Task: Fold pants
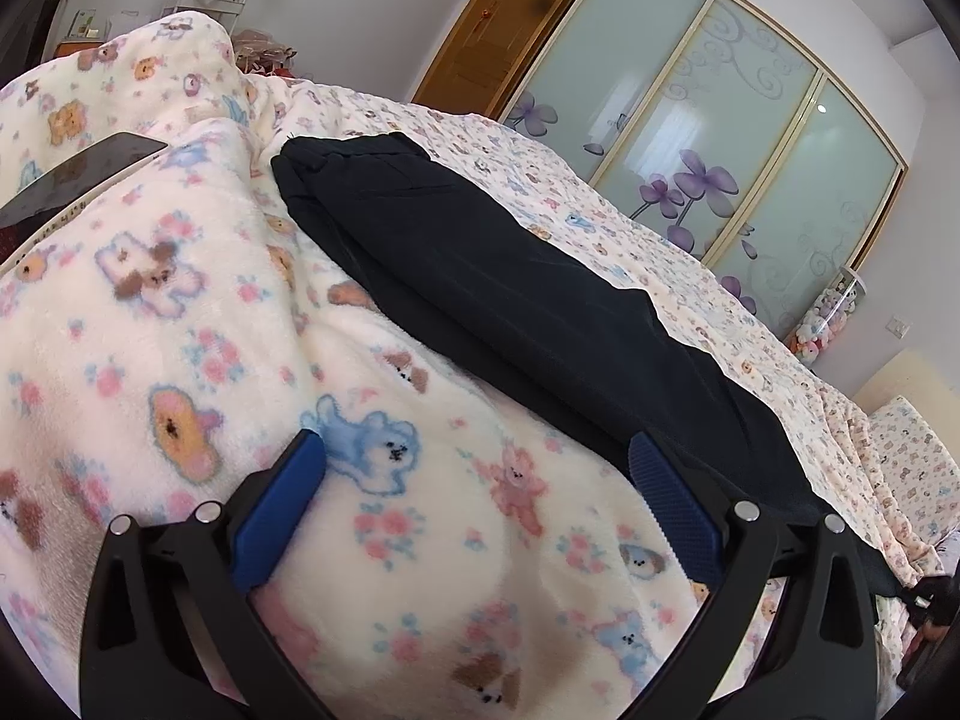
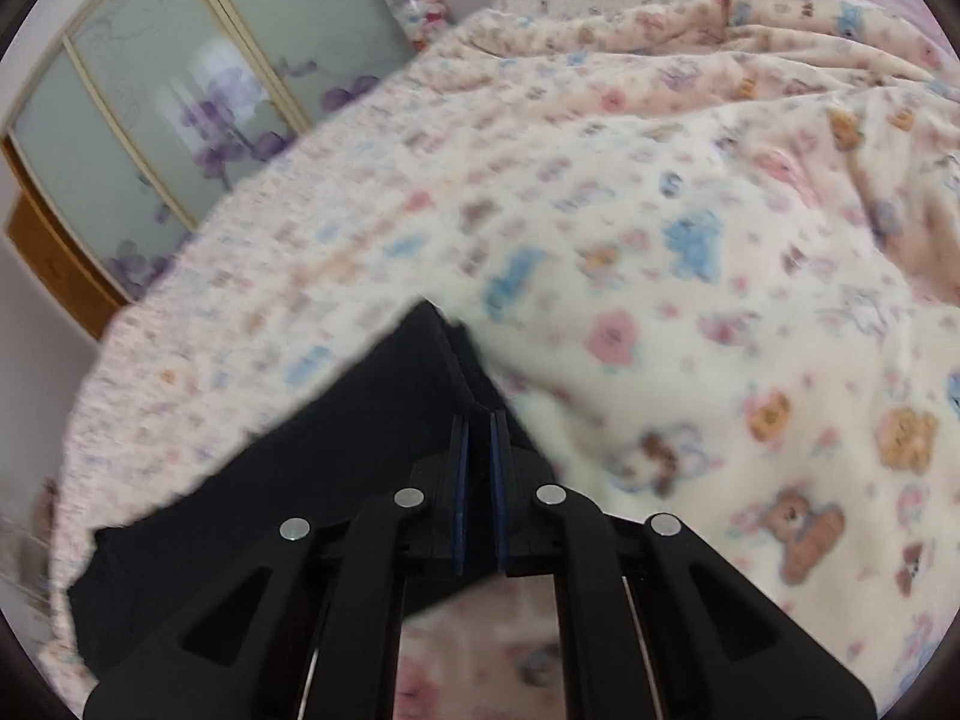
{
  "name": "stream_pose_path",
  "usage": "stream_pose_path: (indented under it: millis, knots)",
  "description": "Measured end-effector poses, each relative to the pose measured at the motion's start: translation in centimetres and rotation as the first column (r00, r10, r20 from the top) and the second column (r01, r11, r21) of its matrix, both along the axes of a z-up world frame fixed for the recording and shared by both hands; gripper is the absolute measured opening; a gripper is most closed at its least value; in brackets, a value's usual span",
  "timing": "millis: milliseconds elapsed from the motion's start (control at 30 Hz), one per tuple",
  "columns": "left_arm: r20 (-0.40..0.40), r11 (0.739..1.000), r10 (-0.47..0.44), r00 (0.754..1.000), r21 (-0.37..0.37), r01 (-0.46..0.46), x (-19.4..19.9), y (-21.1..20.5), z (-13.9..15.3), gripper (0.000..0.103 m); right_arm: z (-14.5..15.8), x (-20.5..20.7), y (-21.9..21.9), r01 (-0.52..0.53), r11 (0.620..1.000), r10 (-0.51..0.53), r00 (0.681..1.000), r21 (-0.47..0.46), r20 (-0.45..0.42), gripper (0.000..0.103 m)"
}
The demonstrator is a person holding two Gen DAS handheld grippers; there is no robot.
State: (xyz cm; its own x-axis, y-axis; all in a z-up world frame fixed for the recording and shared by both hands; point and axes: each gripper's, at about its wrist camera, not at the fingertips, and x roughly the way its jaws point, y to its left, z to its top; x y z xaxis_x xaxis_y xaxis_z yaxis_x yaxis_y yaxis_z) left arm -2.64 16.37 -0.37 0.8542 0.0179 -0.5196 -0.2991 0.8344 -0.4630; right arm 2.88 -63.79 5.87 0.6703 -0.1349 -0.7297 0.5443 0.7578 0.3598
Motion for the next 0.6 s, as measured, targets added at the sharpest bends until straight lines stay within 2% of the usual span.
stream_pose_path:
  millis: [67,100,167,267,333,400,467,533,600]
  knots:
    - [0.0,1.0,0.0,1.0,-0.001,0.0,0.0,0.0,0.0,0.101,-3.4,0.5,-0.5,0.019,0.999,-0.015,0.997,0.045,-0.08,0.007]
    - [0.001,1.0,-0.002,1.0,-0.002,0.002,0.0,0.0,0.0,0.101,-4.6,0.6,-0.6,0.02,0.998,-0.016,0.997,0.053,-0.075,0.007]
    - [0.003,1.0,-0.007,1.0,-0.006,0.007,-0.1,0.0,0.0,0.101,-4.3,0.2,0.0,0.028,1.0,-0.028,0.999,0.006,-0.038,0.008]
    - [0.007,1.0,-0.016,1.0,-0.015,0.016,-0.3,0.1,0.1,0.101,-3.2,-0.3,0.4,0.032,0.999,-0.033,0.998,-0.015,-0.048,0.02]
    - [0.01,1.0,-0.016,1.0,-0.023,0.017,-0.4,0.2,0.2,0.101,-1.9,-1.5,0.4,0.094,0.995,-0.095,0.994,-0.03,-0.043,0.044]
    - [0.011,1.0,-0.014,1.0,-0.024,0.014,-0.4,0.1,0.2,0.101,0.2,-2.7,1.1,0.152,0.984,-0.151,0.988,-0.092,0.014,0.058]
    - [0.009,1.0,-0.014,1.0,-0.019,0.014,-0.4,0.2,0.1,0.101,2.6,-2.7,3.5,0.088,0.98,-0.071,0.993,-0.181,0.1,0.058]
    - [0.007,1.0,-0.011,1.0,-0.012,0.011,-0.5,0.2,0.2,0.101,4.2,-0.5,7.3,-0.103,0.967,0.135,0.983,-0.233,0.125,0.058]
    - [0.005,1.0,-0.009,1.0,-0.008,0.009,-0.5,0.1,0.2,0.101,5.0,3.3,12.5,-0.349,0.904,0.378,0.922,-0.246,0.081,0.058]
